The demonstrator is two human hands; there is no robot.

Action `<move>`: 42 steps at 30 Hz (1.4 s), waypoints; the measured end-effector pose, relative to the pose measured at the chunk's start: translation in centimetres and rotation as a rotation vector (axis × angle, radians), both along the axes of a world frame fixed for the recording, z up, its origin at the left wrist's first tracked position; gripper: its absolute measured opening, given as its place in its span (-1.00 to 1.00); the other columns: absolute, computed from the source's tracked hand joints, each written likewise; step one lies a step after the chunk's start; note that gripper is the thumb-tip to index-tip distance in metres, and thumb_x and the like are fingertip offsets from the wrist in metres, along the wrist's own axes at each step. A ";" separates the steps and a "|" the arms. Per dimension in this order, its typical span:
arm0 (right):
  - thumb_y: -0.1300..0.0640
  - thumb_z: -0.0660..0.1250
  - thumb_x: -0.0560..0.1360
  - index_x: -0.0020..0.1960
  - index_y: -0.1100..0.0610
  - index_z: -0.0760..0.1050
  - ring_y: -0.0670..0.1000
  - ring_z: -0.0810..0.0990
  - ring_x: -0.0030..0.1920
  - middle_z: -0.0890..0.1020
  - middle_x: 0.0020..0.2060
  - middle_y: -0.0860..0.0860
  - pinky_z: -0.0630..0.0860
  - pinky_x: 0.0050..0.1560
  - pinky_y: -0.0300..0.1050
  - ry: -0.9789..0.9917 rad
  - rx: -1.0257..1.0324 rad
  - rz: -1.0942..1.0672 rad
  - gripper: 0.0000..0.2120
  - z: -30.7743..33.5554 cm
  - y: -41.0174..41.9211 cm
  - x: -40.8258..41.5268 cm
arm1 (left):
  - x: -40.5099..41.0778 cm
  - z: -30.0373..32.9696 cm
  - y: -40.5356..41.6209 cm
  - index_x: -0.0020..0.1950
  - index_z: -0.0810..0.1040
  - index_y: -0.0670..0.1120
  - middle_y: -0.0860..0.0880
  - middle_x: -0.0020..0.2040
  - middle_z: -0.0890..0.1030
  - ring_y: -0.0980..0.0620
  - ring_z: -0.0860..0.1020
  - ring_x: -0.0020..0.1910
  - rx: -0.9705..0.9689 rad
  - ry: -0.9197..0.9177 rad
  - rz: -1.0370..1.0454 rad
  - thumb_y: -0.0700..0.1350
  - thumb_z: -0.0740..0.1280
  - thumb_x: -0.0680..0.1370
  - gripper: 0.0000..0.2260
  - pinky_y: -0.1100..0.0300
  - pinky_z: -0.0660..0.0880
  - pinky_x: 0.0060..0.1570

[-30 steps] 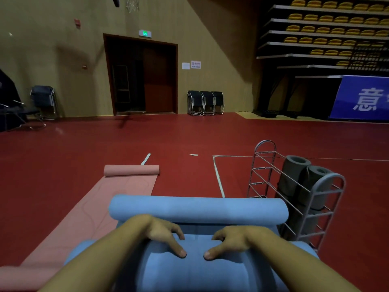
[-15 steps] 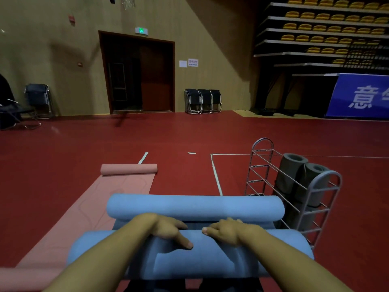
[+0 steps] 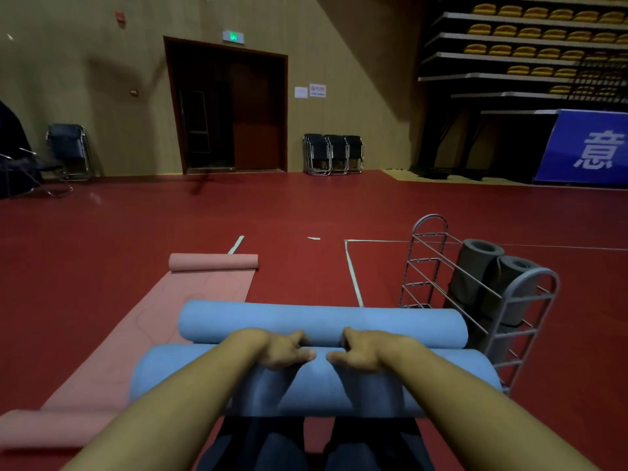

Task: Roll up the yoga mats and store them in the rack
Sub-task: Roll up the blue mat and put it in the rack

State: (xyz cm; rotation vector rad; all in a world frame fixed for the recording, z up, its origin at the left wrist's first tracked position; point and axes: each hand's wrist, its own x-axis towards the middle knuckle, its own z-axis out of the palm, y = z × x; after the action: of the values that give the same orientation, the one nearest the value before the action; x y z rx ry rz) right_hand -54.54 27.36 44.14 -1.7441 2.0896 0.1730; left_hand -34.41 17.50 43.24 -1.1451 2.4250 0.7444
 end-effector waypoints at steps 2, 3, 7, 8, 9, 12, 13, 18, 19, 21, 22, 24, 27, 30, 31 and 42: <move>-0.48 0.19 0.41 0.24 -0.02 0.42 0.09 0.57 0.14 0.60 0.20 0.03 0.48 0.23 0.12 -0.021 0.035 -0.008 -0.36 0.0 -0.2 -0.5 | 0.0 -0.4 -0.2 0.49 0.29 0.05 -0.06 0.39 0.49 -0.08 0.47 0.33 -0.024 -0.008 0.021 0.33 0.07 0.66 -0.48 -0.13 0.29 0.44; -0.50 0.19 0.38 0.21 -0.03 0.43 0.08 0.58 0.12 0.60 0.18 0.02 0.49 0.24 0.13 -0.027 0.035 -0.009 -0.36 -0.1 -0.4 -0.7 | -0.1 -0.5 -0.3 0.47 0.31 0.04 -0.06 0.37 0.50 -0.07 0.48 0.28 -0.036 -0.003 0.026 0.32 0.06 0.67 -0.50 -0.13 0.31 0.43; -0.53 0.10 0.45 0.33 -0.02 0.48 0.13 0.53 0.25 0.56 0.31 0.08 0.46 0.31 0.12 0.006 -0.055 0.001 -0.28 -0.8 -0.5 -1.0 | -0.6 -0.7 0.0 0.53 0.34 0.02 -0.08 0.50 0.42 -0.10 0.40 0.44 -0.113 0.038 0.026 0.26 -0.02 0.71 -0.50 -0.10 0.25 0.49; -0.53 0.05 0.48 0.39 -0.04 0.46 0.16 0.48 0.33 0.51 0.36 0.11 0.41 0.36 0.15 0.047 -0.072 0.007 -0.27 -1.0 -0.4 -0.9 | -0.7 -0.7 0.2 0.56 0.33 0.04 -0.11 0.53 0.36 -0.13 0.33 0.50 -0.163 0.030 0.026 0.25 -0.05 0.72 -0.49 -0.13 0.21 0.51; -0.51 0.01 0.53 0.46 -0.07 0.42 0.20 0.39 0.42 0.45 0.42 0.15 0.33 0.43 0.19 0.087 -0.082 0.009 -0.27 -1.2 -0.3 -0.7 | -0.9 -0.8 0.4 0.57 0.32 0.06 -0.14 0.53 0.32 -0.16 0.26 0.53 -0.219 0.014 0.029 0.24 -0.08 0.72 -0.49 -0.17 0.17 0.52; -0.44 -0.06 0.60 0.55 -0.11 0.35 0.22 0.29 0.50 0.37 0.48 0.17 0.20 0.47 0.21 0.142 -0.101 0.025 -0.32 -1.2 -0.2 -0.4 | -1.2 -1.1 0.4 0.53 0.40 0.07 -0.19 0.45 0.30 -0.21 0.23 0.49 -0.324 -0.005 0.029 0.23 -0.09 0.72 -0.49 -0.21 0.18 0.48; -0.44 -0.07 0.61 0.54 -0.10 0.38 0.21 0.34 0.48 0.40 0.47 0.16 0.24 0.46 0.19 0.148 -0.103 0.033 -0.32 -1.2 -0.4 -0.4 | -1.3 -1.2 0.3 0.50 0.42 0.05 -0.20 0.43 0.33 -0.23 0.26 0.46 -0.331 0.005 0.027 0.21 -0.08 0.72 -0.50 -0.19 0.21 0.47; -0.52 -0.01 0.53 0.40 0.06 0.47 0.16 0.52 0.35 0.56 0.37 0.11 0.42 0.35 0.08 0.128 -0.140 -0.016 -0.21 -1.6 -0.7 -0.9 | -1.2 -1.6 0.2 0.47 0.42 -0.04 -0.22 0.43 0.41 -0.24 0.33 0.44 -0.284 0.069 0.077 0.18 -0.08 0.73 -0.50 -0.14 0.25 0.47; -0.53 -0.02 0.52 0.39 0.05 0.47 0.16 0.52 0.35 0.57 0.37 0.10 0.41 0.34 0.08 0.123 -0.148 -0.016 -0.20 -1.7 -0.7 -1.0 | -1.2 -1.7 0.3 0.47 0.42 -0.04 -0.20 0.47 0.42 -0.21 0.35 0.45 -0.286 0.076 0.076 0.17 -0.09 0.73 -0.50 -0.12 0.26 0.47; -0.56 -0.03 0.50 0.39 0.02 0.46 0.15 0.51 0.35 0.57 0.36 0.09 0.36 0.33 0.09 0.112 -0.142 -0.006 -0.20 -1.6 -0.6 -1.1 | -1.1 -1.9 0.6 0.43 0.45 -0.04 -0.13 0.50 0.45 -0.15 0.41 0.45 -0.311 0.095 0.065 0.17 -0.10 0.73 -0.50 -0.07 0.30 0.45; -0.57 -0.04 0.50 0.40 0.01 0.45 0.15 0.50 0.36 0.56 0.37 0.08 0.34 0.34 0.10 0.107 -0.125 -0.002 -0.18 -1.5 -0.7 -1.2 | -1.0 -2.0 0.6 0.41 0.46 -0.04 -0.10 0.50 0.46 -0.13 0.42 0.45 -0.322 0.103 0.063 0.17 -0.10 0.73 -0.51 -0.05 0.31 0.44; -0.58 -0.07 0.50 0.44 -0.01 0.44 0.13 0.47 0.39 0.54 0.40 0.06 0.28 0.37 0.10 0.100 -0.093 0.007 -0.16 -1.3 -0.8 -1.3 | -1.0 -2.1 0.7 0.38 0.47 -0.03 -0.11 0.48 0.47 -0.14 0.42 0.44 -0.337 0.105 0.065 0.16 -0.10 0.73 -0.52 -0.06 0.32 0.43; -0.56 -0.06 0.52 0.34 0.02 0.44 0.15 0.52 0.33 0.60 0.32 0.09 0.31 0.32 0.08 0.073 -0.152 -0.007 -0.22 -1.7 -0.7 -1.2 | -0.8 -2.4 0.4 0.38 0.44 -0.05 -0.18 0.33 0.44 -0.20 0.35 0.40 -0.390 0.108 0.062 0.24 -0.18 0.66 -0.42 -0.15 0.31 0.41; -0.55 -0.06 0.52 0.20 0.05 0.42 0.21 0.57 0.22 0.64 0.21 0.14 0.37 0.21 0.10 0.073 -0.234 -0.024 -0.27 -2.3 -0.5 -1.2 | -0.3 -2.3 0.4 0.43 0.40 0.03 -0.09 0.27 0.45 -0.12 0.41 0.33 -0.369 0.125 0.001 0.57 -0.11 0.44 -0.16 -0.14 0.36 0.35; -0.55 -0.07 0.52 0.18 0.05 0.43 0.22 0.57 0.21 0.64 0.20 0.15 0.38 0.19 0.11 0.084 -0.251 -0.020 -0.27 -2.3 -0.5 -1.2 | -0.3 -2.1 0.4 0.43 0.39 0.05 -0.05 0.25 0.45 -0.10 0.44 0.29 -0.335 0.109 -0.017 0.64 0.04 0.37 -0.13 -0.13 0.39 0.33; -0.73 0.29 0.08 0.21 -0.06 0.43 0.09 0.50 0.21 0.53 0.19 -0.04 0.46 0.27 0.14 0.055 -0.065 0.094 -0.04 -1.1 -0.4 -2.5 | -0.1 -2.0 0.4 0.34 0.42 0.05 0.03 0.28 0.56 -0.05 0.54 0.23 -0.409 0.093 -0.148 0.58 0.40 0.16 -0.08 -0.01 0.48 0.21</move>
State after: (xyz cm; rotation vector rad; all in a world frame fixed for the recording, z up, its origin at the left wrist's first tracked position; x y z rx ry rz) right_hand -57.02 26.93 42.99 -1.8977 2.0742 0.1849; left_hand -34.56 17.93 41.27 -1.0703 2.7884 0.2654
